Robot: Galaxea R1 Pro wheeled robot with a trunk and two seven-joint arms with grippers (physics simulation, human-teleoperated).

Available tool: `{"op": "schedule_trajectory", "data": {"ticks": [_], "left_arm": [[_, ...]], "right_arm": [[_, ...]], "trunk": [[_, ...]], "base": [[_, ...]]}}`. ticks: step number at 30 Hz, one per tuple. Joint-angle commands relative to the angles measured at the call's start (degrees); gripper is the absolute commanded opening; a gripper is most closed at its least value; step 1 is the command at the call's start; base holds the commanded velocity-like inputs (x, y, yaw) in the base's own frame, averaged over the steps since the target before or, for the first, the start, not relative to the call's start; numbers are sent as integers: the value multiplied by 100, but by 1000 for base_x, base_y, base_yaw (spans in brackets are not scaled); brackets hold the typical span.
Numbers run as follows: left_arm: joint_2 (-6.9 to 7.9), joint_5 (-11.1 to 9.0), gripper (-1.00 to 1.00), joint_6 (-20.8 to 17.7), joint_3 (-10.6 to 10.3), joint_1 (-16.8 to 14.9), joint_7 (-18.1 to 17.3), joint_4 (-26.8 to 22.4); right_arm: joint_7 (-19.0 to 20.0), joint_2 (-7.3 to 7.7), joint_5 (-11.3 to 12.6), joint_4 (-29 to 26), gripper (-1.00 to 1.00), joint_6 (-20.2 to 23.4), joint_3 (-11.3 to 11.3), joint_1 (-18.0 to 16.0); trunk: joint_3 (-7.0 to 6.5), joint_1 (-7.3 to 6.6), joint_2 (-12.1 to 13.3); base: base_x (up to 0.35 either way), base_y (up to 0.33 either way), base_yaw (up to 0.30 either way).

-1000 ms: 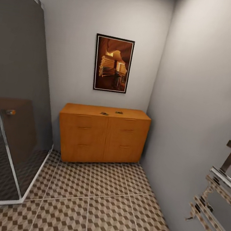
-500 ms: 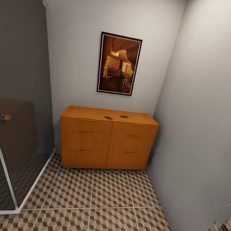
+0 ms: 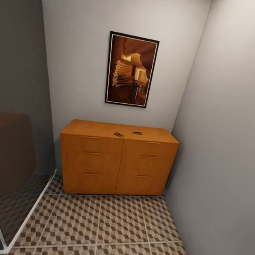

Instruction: Take the four mousetraps from the cabinet in the bathroom and place them on the bathroom floor. Make sure all four end up on the same floor surface, and ensure that at least two of them are either under or directly next to the same bathroom sink.

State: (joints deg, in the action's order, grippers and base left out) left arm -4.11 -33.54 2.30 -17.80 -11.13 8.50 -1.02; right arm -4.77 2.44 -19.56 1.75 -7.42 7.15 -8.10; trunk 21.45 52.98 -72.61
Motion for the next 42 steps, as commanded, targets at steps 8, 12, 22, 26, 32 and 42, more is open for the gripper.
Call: {"op": "schedule_trajectory", "data": {"ticks": [8, 12, 22, 26, 32, 42], "left_arm": [[-10, -47, 100, 16, -48, -3, 20, 26], [-10, -47, 100, 17, -48, -3, 20, 29], [-11, -47, 100, 16, -48, -3, 20, 31], [-11, -47, 100, 16, -49, -3, 20, 31], [-11, -47, 100, 16, -48, -3, 20, 31], [-11, -47, 100, 16, -50, -3, 20, 32]], "right_arm": [[-59, 3, -57, 14, 100, -38, 50, -8], [-69, 5, -57, 15, 100, -41, 50, -8], [-75, 22, -57, 17, 100, -83, 55, -8], [-76, 23, -57, 18, 100, -89, 54, -8], [-74, 21, -57, 18, 100, -87, 52, -8], [-68, 20, -63, 18, 100, -84, 51, -8]], "trunk": [[6, 3, -3], [6, 3, -3], [6, 3, -3], [6, 3, -3], [6, 3, -3], [6, 3, -3]], "base": [[323, 0, 0], [323, 0, 0], [323, 0, 0], [323, 0, 0], [323, 0, 0], [323, 0, 0]]}}
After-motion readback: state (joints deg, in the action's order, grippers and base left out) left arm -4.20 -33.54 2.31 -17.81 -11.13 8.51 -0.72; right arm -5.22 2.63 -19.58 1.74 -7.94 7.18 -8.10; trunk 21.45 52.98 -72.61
